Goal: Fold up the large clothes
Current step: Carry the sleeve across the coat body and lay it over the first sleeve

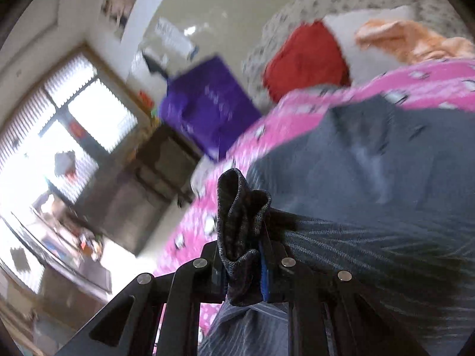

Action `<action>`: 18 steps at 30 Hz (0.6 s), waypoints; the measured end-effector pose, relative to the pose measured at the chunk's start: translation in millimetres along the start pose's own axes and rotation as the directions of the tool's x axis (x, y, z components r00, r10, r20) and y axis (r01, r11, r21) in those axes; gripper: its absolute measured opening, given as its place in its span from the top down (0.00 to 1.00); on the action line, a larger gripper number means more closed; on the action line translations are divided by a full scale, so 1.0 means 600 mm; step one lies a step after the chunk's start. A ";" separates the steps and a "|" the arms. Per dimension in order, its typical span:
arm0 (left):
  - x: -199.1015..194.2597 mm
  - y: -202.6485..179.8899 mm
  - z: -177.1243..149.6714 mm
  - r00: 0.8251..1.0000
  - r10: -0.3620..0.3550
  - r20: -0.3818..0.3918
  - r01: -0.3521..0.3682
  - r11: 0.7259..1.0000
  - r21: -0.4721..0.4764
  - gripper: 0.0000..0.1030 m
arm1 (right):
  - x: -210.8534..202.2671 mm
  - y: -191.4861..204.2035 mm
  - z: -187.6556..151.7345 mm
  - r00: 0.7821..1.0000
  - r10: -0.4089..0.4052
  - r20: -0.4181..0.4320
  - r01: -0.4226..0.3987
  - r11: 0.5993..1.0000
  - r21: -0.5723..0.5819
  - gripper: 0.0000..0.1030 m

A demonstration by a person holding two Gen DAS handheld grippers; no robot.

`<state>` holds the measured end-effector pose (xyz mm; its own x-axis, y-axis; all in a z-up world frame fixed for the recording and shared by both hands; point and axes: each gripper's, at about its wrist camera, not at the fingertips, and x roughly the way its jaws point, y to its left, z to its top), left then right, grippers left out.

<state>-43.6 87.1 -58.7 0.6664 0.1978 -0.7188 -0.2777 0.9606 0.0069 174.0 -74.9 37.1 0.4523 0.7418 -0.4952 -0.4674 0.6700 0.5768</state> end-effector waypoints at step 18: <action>-0.032 0.111 0.060 0.989 0.146 0.015 -0.143 0.982 -0.126 0.35 | 0.037 0.024 -0.100 0.994 -0.107 -0.035 0.100 0.981 -0.166 0.33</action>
<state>-49.6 154.3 -19.5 0.6291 0.3387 -0.6996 -0.4552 0.8901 0.0216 131.9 -47.4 -4.4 0.4727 0.6661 -0.5769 -0.5396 0.7364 0.4082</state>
